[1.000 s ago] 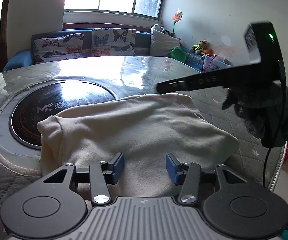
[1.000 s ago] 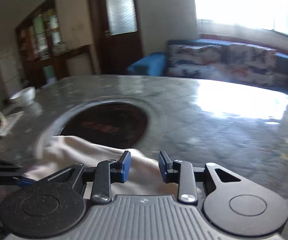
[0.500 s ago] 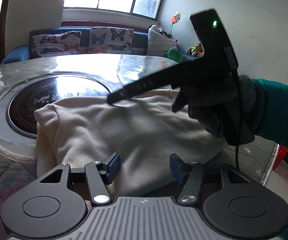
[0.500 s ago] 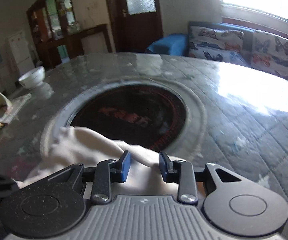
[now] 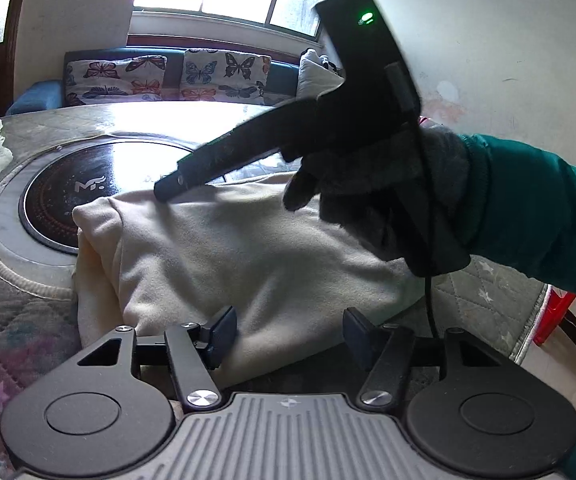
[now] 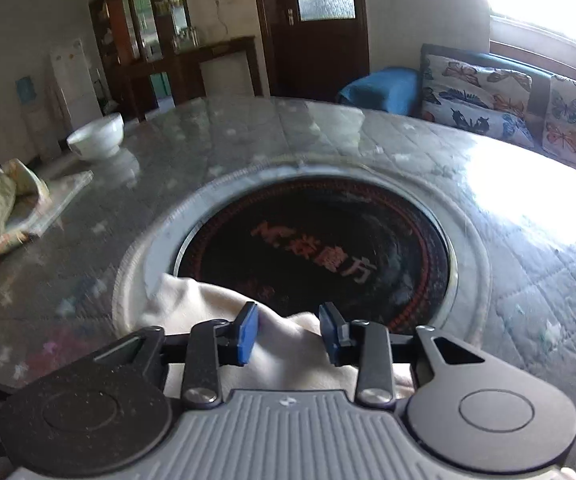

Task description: Fold clothes

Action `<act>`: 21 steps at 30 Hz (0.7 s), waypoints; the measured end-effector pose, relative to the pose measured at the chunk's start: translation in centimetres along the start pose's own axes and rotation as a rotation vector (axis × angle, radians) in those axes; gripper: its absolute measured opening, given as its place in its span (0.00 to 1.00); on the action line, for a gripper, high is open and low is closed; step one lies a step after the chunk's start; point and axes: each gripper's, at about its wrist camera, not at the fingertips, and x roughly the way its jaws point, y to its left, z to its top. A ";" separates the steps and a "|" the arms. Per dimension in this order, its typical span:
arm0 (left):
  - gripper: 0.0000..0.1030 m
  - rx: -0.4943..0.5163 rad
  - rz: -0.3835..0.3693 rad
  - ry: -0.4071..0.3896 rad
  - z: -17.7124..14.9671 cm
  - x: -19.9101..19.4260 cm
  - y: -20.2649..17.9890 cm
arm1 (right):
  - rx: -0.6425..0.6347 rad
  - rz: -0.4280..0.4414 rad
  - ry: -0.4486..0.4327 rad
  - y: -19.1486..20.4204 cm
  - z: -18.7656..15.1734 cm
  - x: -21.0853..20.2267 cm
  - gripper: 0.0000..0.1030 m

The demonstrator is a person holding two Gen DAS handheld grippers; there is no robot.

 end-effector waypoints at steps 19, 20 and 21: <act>0.62 -0.135 0.139 -0.109 5.0 0.6 5.3 | 0.021 -0.103 -0.044 -1.1 -4.6 -5.4 0.35; 0.62 -0.138 0.150 -0.101 4.9 0.7 5.5 | 0.005 -0.109 -0.041 -0.9 -4.7 -5.3 0.35; 0.62 -0.140 0.164 -0.091 4.6 0.8 5.7 | -0.011 -0.114 -0.039 -0.7 -4.8 -5.3 0.35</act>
